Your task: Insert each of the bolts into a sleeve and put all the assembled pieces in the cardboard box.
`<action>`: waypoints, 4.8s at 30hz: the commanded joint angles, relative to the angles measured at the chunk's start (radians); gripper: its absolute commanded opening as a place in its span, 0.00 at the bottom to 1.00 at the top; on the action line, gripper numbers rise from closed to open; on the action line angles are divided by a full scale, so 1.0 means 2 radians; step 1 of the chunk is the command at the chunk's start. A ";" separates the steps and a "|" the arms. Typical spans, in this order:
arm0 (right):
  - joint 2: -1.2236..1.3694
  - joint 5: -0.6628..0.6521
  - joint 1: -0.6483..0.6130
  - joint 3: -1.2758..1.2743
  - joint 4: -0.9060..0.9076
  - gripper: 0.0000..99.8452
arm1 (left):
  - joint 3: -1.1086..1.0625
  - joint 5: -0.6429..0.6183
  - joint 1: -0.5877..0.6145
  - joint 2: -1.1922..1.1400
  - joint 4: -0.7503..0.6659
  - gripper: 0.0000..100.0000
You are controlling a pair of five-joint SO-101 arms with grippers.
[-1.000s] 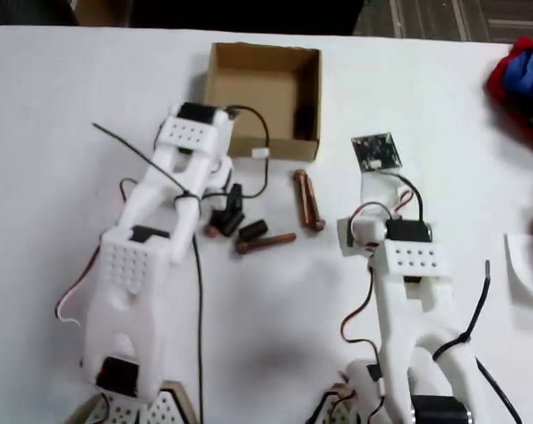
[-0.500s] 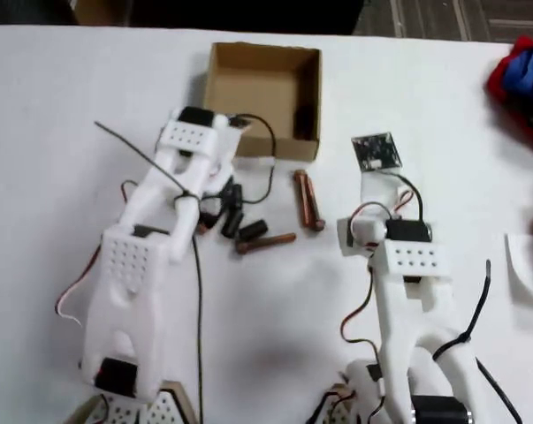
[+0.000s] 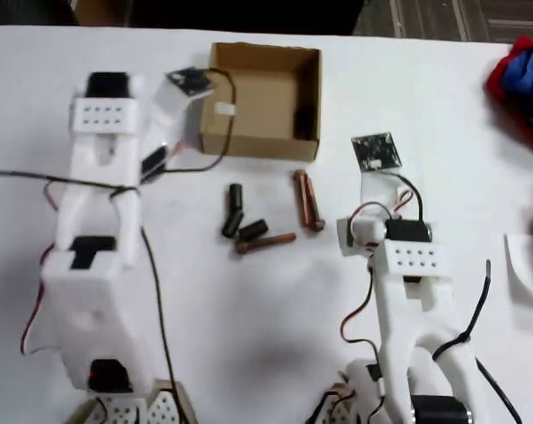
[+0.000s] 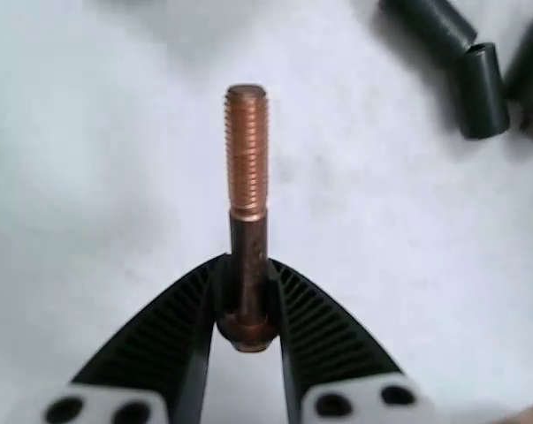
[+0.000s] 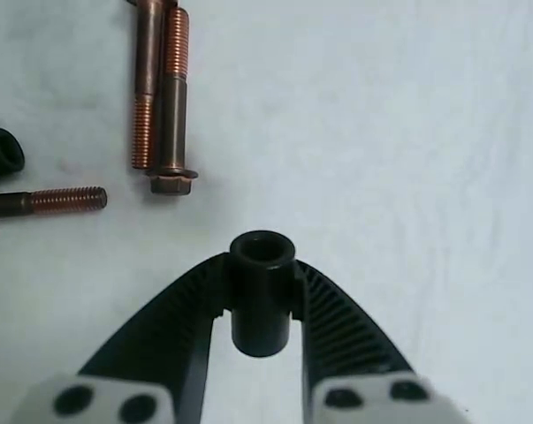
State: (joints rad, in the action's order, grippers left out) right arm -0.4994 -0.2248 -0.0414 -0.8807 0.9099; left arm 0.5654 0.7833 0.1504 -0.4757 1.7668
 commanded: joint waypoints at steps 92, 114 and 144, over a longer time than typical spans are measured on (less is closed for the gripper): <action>-0.024 0.004 0.003 0.007 -0.016 0.02 | -0.127 -0.392 0.005 0.003 0.009 0.20; -0.023 0.004 0.003 0.007 -0.030 0.02 | -0.083 -0.654 0.005 -0.096 0.006 0.20; -0.025 0.004 0.007 0.022 -0.011 0.02 | -0.003 -0.313 -0.031 -0.166 0.010 0.02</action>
State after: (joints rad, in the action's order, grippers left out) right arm -0.4994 -0.2248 -0.0414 -0.8807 0.8838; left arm 0.5301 0.0529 0.0813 -0.8178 1.7714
